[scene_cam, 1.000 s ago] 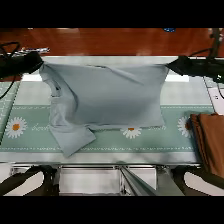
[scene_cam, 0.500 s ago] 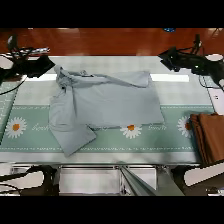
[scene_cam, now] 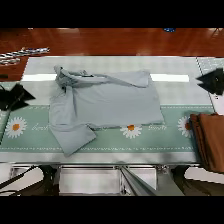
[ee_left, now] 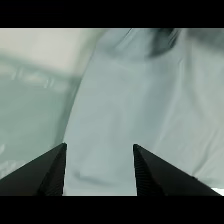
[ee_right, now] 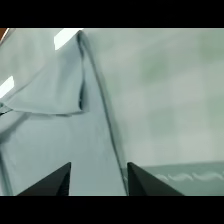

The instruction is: Fold the shirts.

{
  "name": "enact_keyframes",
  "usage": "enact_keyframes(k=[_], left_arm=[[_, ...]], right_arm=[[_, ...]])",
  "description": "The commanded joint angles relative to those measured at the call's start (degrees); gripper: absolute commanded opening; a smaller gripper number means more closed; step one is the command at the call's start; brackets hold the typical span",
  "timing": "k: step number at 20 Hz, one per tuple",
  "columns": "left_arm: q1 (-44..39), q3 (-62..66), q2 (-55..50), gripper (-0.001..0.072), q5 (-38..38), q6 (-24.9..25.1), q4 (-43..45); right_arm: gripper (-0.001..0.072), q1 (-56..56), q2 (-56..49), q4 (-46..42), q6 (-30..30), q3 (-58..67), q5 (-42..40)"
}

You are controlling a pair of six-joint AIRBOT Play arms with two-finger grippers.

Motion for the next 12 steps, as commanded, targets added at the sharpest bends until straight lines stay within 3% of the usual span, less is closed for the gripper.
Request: enact_keyframes(k=[1, 3, 6, 12], left_arm=[[6.3, -15.1, 6.9, 0.0504, -1.9, 3.3, 0.6], [8.9, -19.9, 7.1, 0.0503, -1.3, 3.5, 0.6], [10.6, -24.0, 6.7, 0.0503, 1.4, 5.7, 0.3], [10.4, -25.7, 2.4, 0.0503, 9.4, 8.1, -13.9]], right_arm=[[0.0408, -8.5, 11.3, -3.9, -2.4, -15.1, -3.1], [0.0408, -9.1, 14.8, -2.7, -0.8, -20.2, -6.9], [0.0408, -7.9, 15.2, -3.0, -0.5, -21.5, -5.9], [0.0408, 1.8, 15.2, -8.7, 2.7, -21.5, -5.6]])
